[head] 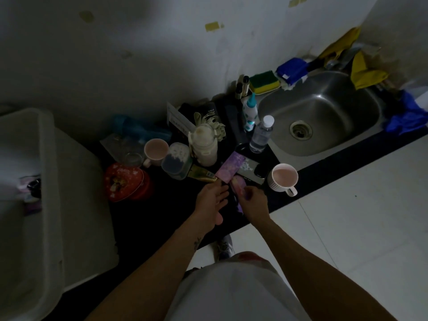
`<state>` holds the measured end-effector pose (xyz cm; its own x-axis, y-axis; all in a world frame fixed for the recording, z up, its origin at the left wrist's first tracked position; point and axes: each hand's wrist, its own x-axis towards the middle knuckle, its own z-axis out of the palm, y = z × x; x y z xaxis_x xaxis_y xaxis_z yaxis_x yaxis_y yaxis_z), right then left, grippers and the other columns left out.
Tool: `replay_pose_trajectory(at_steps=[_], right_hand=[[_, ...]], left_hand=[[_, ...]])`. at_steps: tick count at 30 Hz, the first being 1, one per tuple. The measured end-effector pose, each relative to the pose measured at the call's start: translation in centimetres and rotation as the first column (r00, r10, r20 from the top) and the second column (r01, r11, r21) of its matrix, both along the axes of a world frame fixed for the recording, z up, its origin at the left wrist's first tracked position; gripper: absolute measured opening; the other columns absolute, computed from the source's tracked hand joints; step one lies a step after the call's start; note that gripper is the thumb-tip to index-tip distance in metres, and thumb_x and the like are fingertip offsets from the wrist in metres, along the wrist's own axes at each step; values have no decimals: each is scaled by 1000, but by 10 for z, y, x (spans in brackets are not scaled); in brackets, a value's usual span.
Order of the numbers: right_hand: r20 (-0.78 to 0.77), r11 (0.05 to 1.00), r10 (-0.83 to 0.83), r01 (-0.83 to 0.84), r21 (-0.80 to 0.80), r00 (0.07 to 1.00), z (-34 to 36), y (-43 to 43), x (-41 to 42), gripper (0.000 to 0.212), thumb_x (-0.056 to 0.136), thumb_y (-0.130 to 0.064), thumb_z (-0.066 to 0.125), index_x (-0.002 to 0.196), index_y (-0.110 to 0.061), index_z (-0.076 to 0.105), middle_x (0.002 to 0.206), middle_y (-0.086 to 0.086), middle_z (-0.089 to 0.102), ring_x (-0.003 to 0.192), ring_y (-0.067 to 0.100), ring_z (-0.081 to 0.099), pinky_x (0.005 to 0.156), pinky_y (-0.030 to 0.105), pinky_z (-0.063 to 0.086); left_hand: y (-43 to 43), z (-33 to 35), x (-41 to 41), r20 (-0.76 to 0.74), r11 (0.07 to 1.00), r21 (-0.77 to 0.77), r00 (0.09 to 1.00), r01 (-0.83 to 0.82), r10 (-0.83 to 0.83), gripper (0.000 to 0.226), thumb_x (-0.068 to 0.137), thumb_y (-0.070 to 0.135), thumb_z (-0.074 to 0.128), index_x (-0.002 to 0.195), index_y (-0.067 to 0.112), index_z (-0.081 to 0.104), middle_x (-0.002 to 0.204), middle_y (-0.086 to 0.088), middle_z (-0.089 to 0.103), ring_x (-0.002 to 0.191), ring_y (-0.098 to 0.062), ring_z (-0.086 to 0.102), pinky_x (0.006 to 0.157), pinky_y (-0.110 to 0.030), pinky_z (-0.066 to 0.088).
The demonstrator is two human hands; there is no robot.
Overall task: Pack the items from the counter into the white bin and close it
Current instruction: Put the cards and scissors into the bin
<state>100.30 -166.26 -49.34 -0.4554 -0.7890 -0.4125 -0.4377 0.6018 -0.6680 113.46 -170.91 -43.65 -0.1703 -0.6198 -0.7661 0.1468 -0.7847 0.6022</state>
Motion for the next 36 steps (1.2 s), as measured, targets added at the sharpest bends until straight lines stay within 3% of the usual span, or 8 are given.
replay_pose_trajectory(at_steps=[10, 15, 21, 24, 26, 29, 33, 36], right_hand=[[-134, 984, 98, -76, 158, 986, -10, -17, -2, 43, 93, -43, 54, 114, -6, 62, 118, 18, 58, 113, 36, 50, 90, 39, 45], [-179, 982, 103, -71, 174, 978, -12, -15, 1, 47, 95, -43, 52, 117, -3, 56, 122, 19, 51, 117, 35, 44, 94, 43, 44], [78, 992, -27, 17, 122, 997, -19, -12, -5, 28, 92, -32, 60, 98, -7, 50, 92, 17, 67, 79, 32, 69, 70, 48, 58], [173, 997, -75, 71, 28, 982, -16, -3, -7, 28, 92, -40, 62, 90, -15, 49, 72, 4, 67, 54, 5, 64, 54, 27, 55], [225, 995, -74, 86, -46, 972, -12, 2, -7, 28, 92, -45, 62, 94, -19, 51, 77, -5, 64, 61, -5, 62, 54, 10, 46], [362, 988, -41, 91, -123, 931, -7, 6, -7, 26, 90, -43, 66, 98, -20, 57, 90, -5, 68, 80, 3, 66, 73, 21, 53], [454, 980, 37, 58, -192, 890, 6, 3, -4, 26, 85, -49, 68, 96, -25, 63, 88, -8, 71, 79, 5, 68, 67, 18, 52], [454, 977, 75, 26, -211, 888, 5, -1, -1, 11, 90, -42, 63, 88, -31, 66, 82, -10, 70, 72, 1, 66, 62, 17, 50]], left_hand=[[-2, -6, -9, 40, 1000, -3, 999, 21, -21, 33, 99, 25, 52, 129, 13, 53, 119, -4, 64, 110, -19, 62, 88, -30, 51], [-2, -7, -19, 49, 1000, -7, 999, 10, -10, 15, 97, 20, 51, 110, 19, 60, 107, -1, 69, 101, -15, 65, 81, -28, 51], [-3, -12, -20, 72, 1000, -8, 997, -9, 10, 9, 97, 15, 52, 99, 19, 60, 103, -4, 69, 98, -18, 66, 78, -27, 51], [-4, -15, -20, 70, 1000, -22, 997, -13, 15, 9, 97, 13, 53, 99, 17, 60, 101, -4, 69, 97, -17, 66, 74, -25, 51], [-4, -15, -21, 64, 1000, -22, 998, -17, 19, 12, 94, 11, 56, 105, 13, 60, 103, -6, 70, 97, -16, 66, 70, -24, 51], [-4, -17, -24, 36, 999, -3, 999, 34, -34, 34, 83, 16, 63, 115, 5, 63, 108, -12, 72, 104, -21, 68, 75, -30, 55], [-8, -21, -22, 74, 999, -32, 997, 38, -36, 22, 87, 11, 63, 104, -3, 64, 104, -19, 72, 102, -30, 69, 92, -44, 55], [-11, -23, -16, 126, 996, -90, 992, 28, -17, 10, 87, 6, 61, 81, -1, 62, 84, -20, 69, 85, -31, 70, 79, -41, 57]])
